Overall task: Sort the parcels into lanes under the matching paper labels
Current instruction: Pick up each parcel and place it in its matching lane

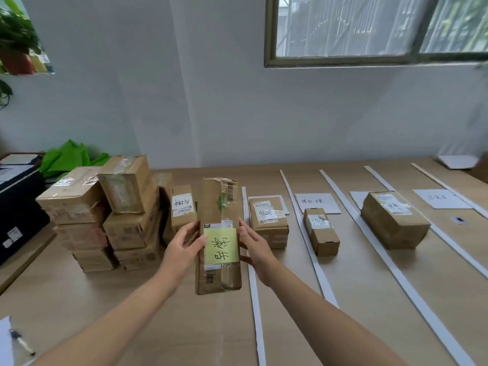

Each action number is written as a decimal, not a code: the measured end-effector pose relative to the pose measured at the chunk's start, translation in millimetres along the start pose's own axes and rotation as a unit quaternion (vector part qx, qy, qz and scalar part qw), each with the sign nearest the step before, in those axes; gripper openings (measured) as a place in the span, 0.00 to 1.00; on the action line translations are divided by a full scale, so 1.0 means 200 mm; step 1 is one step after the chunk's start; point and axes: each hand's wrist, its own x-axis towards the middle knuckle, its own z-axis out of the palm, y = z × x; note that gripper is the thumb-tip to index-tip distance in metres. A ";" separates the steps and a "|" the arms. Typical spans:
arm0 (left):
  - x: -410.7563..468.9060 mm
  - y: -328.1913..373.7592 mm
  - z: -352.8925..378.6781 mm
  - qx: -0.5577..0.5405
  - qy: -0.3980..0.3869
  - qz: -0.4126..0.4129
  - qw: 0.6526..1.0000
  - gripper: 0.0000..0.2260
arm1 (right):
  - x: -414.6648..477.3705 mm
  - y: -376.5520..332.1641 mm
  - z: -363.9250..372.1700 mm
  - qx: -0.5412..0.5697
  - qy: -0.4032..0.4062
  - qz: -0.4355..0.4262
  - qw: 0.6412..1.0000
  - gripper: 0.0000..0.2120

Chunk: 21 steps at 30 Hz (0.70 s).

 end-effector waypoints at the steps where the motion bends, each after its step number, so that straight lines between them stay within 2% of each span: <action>1: 0.01 0.00 0.01 0.003 -0.007 0.003 1.000 0.19 | -0.02 -0.01 -0.01 -0.013 0.010 0.002 1.000 0.19; 7: -0.02 -0.03 0.07 -0.028 -0.056 -0.005 0.998 0.13 | -0.14 -0.08 -0.04 -0.061 0.069 0.001 0.996 0.19; 16: -0.17 -0.07 0.22 -0.079 -0.133 -0.072 0.985 0.19 | -0.45 -0.14 -0.08 -0.082 0.155 0.074 0.982 0.15; 21: -0.30 -0.08 0.38 -0.109 -0.174 -0.095 0.974 0.17 | -0.61 -0.08 -0.21 -0.080 0.217 0.107 0.967 0.16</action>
